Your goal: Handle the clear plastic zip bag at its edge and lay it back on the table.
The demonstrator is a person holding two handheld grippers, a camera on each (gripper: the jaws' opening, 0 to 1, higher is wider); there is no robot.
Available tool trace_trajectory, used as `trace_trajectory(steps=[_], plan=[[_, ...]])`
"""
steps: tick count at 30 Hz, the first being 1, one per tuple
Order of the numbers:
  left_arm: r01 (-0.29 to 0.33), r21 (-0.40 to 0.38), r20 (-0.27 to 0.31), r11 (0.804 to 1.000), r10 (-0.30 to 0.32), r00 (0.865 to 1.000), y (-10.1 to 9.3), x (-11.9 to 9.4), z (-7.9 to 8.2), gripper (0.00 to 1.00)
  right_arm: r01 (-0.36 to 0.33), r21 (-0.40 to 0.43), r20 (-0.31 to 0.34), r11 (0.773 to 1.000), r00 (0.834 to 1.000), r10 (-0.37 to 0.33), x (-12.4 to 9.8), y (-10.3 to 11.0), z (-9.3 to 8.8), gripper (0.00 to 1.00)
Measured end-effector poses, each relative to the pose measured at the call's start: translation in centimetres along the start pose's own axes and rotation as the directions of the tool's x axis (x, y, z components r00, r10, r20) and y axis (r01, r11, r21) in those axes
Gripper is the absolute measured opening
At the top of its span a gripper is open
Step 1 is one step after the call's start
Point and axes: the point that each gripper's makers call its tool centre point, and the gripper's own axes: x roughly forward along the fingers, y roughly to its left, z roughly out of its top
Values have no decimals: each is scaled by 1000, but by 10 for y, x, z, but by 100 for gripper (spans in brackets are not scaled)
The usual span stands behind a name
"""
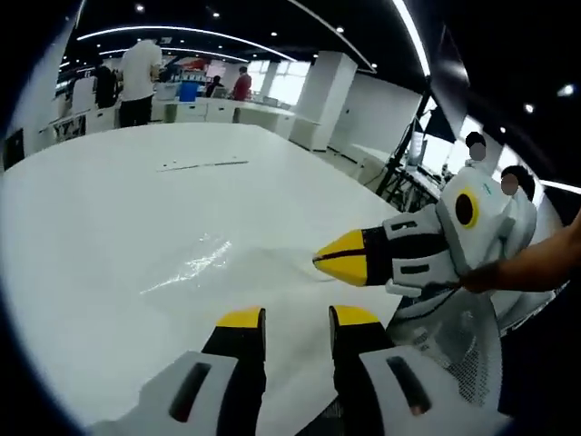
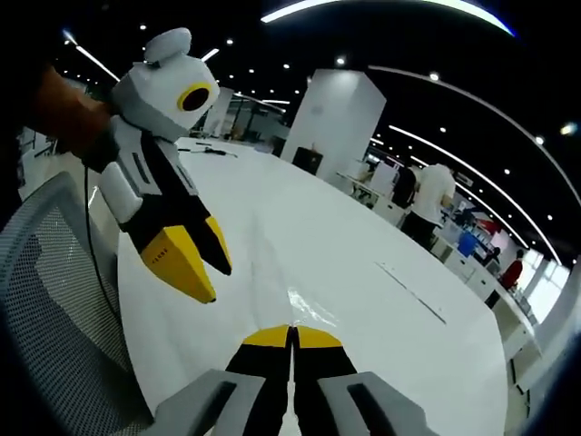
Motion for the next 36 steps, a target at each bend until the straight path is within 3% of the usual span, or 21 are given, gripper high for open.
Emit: trace_trajectory(steps=[4, 9, 14, 18, 26, 36], plan=[[0, -67, 38, 998, 3, 999, 1, 3, 8, 26, -1, -9, 3, 1000, 1000, 1, 1, 5, 5, 0], [-44, -75, 39, 996, 47, 998, 11, 5, 10, 22, -3, 18, 26, 1000, 1000, 2, 2, 8, 12, 0], [-52, -66, 26, 996, 54, 998, 14, 8, 10, 15, -14, 46, 46, 999, 999, 12, 4, 11, 18, 0], [-85, -31, 36, 996, 86, 996, 18, 11, 13, 0, -16, 65, 60, 998, 998, 12, 4, 10, 23, 0], [-116, 4, 32, 993, 116, 993, 29, 10, 13, 0, -1, 66, 61, 998, 998, -3, 4, 0, 26, 0], [-160, 84, -72, 984, 166, 983, 44, 7, -16, 0, 89, 89, 60, 992, 994, -94, -4, -29, 23, 0]])
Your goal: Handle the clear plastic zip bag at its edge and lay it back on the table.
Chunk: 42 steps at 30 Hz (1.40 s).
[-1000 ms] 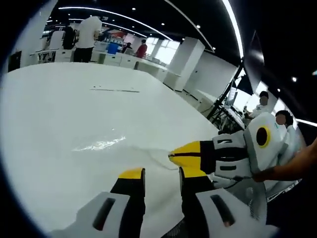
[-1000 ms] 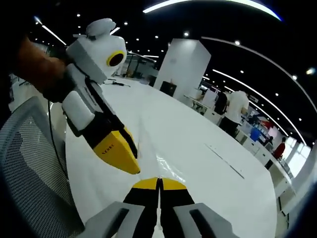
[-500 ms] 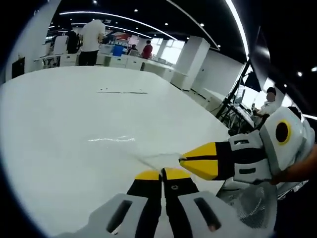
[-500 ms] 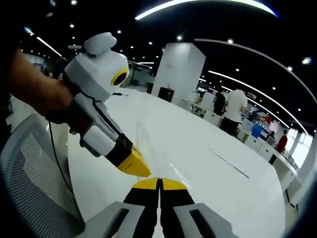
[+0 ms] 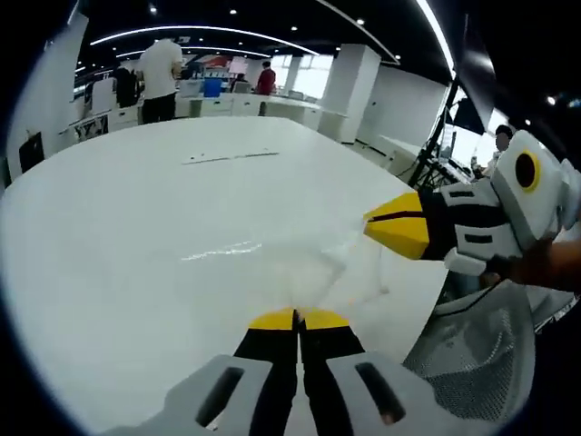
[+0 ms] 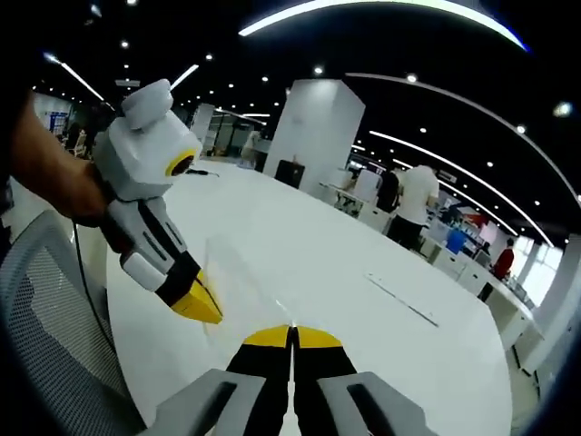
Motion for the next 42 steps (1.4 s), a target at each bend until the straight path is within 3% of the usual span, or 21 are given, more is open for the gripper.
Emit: trace_trajectory(steps=[3, 8, 12, 18, 19, 25, 32, 36, 42], plan=[[-3, -13, -4, 1000, 3, 1000, 5, -1, -4, 0, 11, 15, -6, 1000, 1000, -11, -1, -6, -1, 0], [-32, 8, -8, 999, 32, 999, 12, -3, 0, 0, 2, -21, -11, 1000, 1000, -2, -1, 2, -2, 0], [-20, -8, 4, 1000, 20, 1000, 10, -2, 3, 0, -4, -25, -10, 1000, 1000, 3, -1, 4, 0, 0], [64, 3, 43, 998, -64, 997, -7, 2, 17, 0, -19, -79, -10, 997, 1000, 19, 0, 14, 3, 0], [94, 34, 45, 995, -95, 994, -13, 3, 21, 0, -17, -91, -13, 996, 1000, 16, 2, 14, 2, 0], [145, 107, 65, 984, -153, 986, -27, -1, 31, 21, -21, -159, -50, 987, 999, 13, 8, 18, -1, 0], [158, 152, 41, 976, -166, 985, -25, -17, 21, 34, -60, -223, -109, 973, 993, 37, 16, 28, -14, 0], [143, 181, 31, 973, -151, 988, -17, -29, 9, 37, -90, -299, -173, 950, 984, 38, 23, 33, -28, 0], [90, 258, 55, 962, -108, 993, -3, -46, -3, 40, -59, -289, -248, 955, 969, -15, 34, 22, -45, 0]])
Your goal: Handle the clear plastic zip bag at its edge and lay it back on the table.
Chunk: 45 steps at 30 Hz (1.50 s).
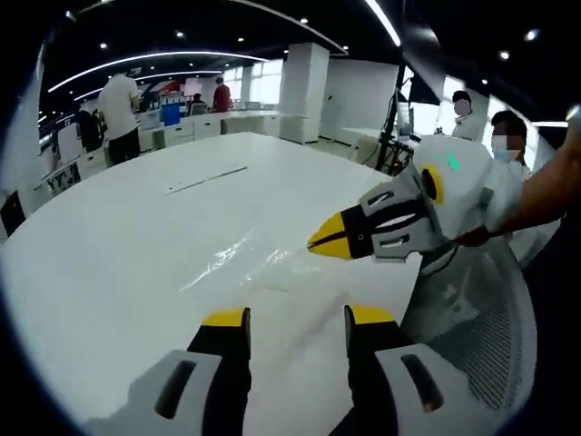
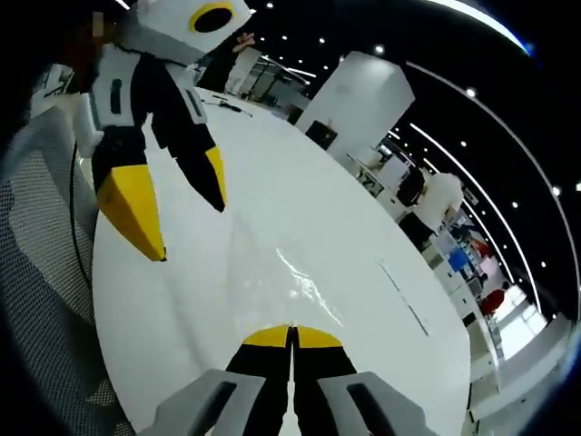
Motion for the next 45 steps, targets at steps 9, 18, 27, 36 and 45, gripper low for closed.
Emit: trace_trajectory(steps=[9, 18, 27, 36, 45], plan=[[-39, 32, 53, 999, 37, 998, 5, -12, -12, 42, -3, -79, -13, 997, 1000, 2, 24, -5, -7, 0], [-37, 23, 66, 999, 35, 997, -9, -8, -22, 43, -107, -116, -13, 988, 994, 106, 39, 18, -23, 0], [-20, 49, 54, 999, 17, 998, -14, 1, -28, 45, -119, 192, 74, 974, 992, 106, 18, 6, -33, 10], [-55, 57, 85, 997, 50, 995, 0, -4, -26, 50, -135, 349, 130, 927, 987, 95, -36, -9, -56, 37], [-38, 64, 100, 997, 32, 994, -9, -1, -29, 59, -130, 387, 150, 913, 986, 77, -68, -14, -79, 65]])
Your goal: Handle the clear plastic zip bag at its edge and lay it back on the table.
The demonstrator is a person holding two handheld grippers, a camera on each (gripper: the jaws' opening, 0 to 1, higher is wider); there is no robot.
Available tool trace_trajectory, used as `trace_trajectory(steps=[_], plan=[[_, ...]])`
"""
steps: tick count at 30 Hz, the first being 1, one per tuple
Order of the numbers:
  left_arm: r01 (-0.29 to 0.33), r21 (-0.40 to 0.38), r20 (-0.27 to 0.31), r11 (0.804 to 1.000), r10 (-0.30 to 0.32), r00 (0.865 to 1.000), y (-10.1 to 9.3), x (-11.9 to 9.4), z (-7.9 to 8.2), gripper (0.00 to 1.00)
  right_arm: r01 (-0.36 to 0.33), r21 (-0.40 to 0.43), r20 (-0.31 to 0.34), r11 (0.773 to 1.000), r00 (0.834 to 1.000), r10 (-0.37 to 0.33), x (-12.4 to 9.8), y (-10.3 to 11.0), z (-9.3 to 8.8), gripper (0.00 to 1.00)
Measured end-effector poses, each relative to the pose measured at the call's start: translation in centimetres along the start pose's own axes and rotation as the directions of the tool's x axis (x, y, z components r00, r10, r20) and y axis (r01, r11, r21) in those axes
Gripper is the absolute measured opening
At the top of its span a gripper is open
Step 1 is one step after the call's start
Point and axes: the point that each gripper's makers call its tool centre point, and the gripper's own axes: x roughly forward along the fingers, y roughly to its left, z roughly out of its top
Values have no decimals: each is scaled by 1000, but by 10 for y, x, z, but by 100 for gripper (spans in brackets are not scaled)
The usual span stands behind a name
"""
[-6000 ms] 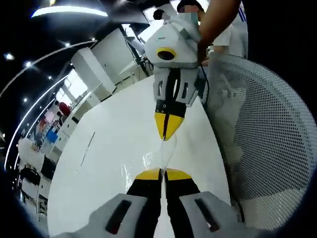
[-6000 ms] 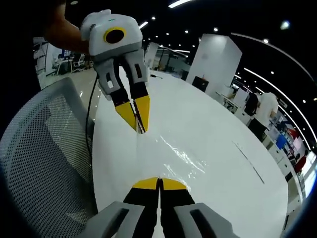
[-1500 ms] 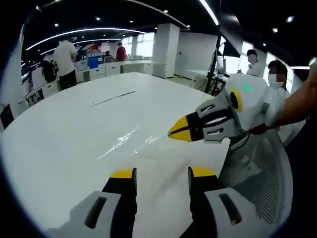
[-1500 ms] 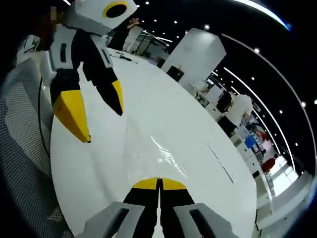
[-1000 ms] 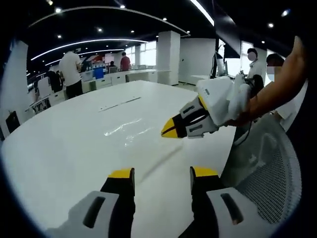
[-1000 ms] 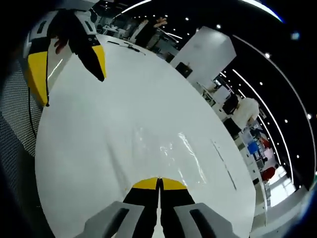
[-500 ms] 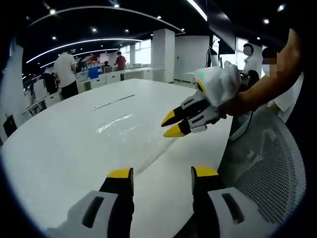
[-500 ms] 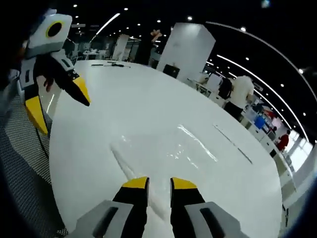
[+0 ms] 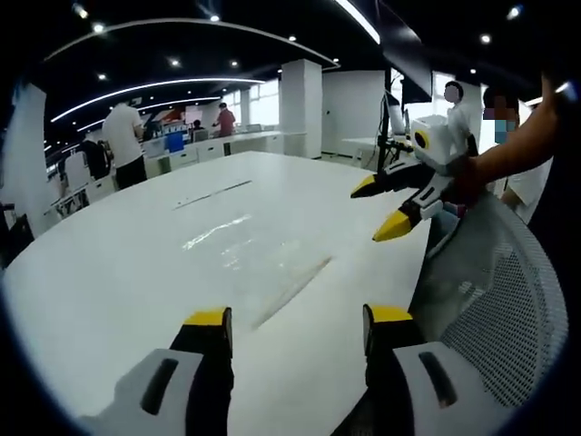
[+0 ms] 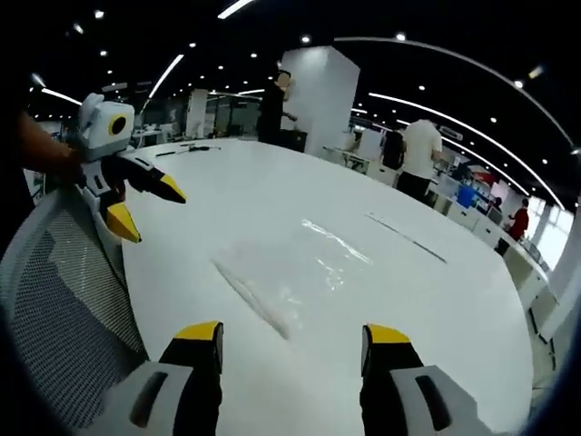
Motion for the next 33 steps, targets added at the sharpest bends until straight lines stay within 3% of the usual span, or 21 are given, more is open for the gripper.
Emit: trace_trajectory(steps=[4, 8, 14, 22, 26, 33], plan=[[24, 39, -14, 999, -23, 1000, -8, 0, -4, 64, 29, 71, 39, 997, 999, -32, -8, 1, -3, 76], [20, 27, 18, 999, -21, 1000, -6, -9, 1, 70, 60, 54, 92, 997, 994, -65, -13, -2, 9, 86], [-5, 7, 24, 1000, 4, 1000, 5, -15, 1, 80, 68, 54, 96, 996, 993, -73, -17, 2, 7, 99], [-24, -27, 46, 999, 25, 999, 5, -14, 0, 99, 66, 29, 82, 997, 994, -68, -21, 8, 0, 100], [-26, -38, 89, 999, 29, 996, 7, -16, 7, 99, 61, -3, 85, 998, 995, -60, -20, 11, 1, 100], [-35, 8, 87, 999, 34, 996, 7, -16, 7, 99, 52, -9, 67, 999, 996, -52, -18, 13, -3, 100]])
